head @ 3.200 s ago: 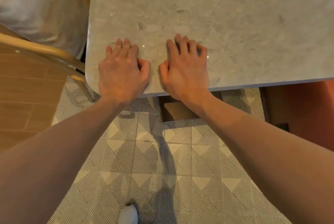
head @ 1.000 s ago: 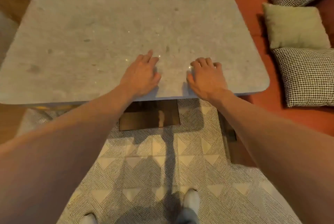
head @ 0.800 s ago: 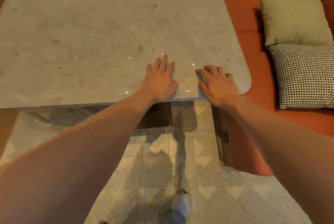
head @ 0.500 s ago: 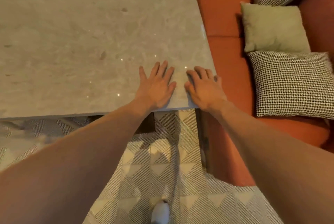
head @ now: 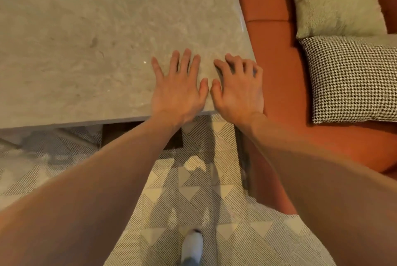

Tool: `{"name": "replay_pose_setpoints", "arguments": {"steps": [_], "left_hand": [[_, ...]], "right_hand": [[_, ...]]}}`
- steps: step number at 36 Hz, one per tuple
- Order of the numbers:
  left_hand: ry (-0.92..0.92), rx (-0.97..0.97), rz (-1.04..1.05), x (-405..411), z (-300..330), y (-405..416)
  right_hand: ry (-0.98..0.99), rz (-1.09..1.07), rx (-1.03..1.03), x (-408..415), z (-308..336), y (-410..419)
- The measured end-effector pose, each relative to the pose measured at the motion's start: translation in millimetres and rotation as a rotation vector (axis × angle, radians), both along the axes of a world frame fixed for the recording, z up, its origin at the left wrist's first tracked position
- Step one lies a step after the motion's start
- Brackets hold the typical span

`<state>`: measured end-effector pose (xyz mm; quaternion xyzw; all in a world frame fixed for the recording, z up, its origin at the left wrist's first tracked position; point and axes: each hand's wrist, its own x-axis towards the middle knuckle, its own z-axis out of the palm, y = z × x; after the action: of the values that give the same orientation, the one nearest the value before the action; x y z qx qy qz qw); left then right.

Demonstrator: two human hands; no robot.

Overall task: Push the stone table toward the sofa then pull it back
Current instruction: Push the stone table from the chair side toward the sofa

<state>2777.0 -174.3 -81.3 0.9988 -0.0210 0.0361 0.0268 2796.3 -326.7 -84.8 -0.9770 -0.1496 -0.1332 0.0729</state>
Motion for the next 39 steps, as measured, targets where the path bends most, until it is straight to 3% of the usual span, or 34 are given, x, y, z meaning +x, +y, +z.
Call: {"name": "replay_pose_setpoints", "arguments": {"steps": [39], "left_hand": [[-0.046, 0.043, 0.037, 8, 6, -9]], "right_hand": [[-0.071, 0.050, 0.054, 15, -8, -9]]}}
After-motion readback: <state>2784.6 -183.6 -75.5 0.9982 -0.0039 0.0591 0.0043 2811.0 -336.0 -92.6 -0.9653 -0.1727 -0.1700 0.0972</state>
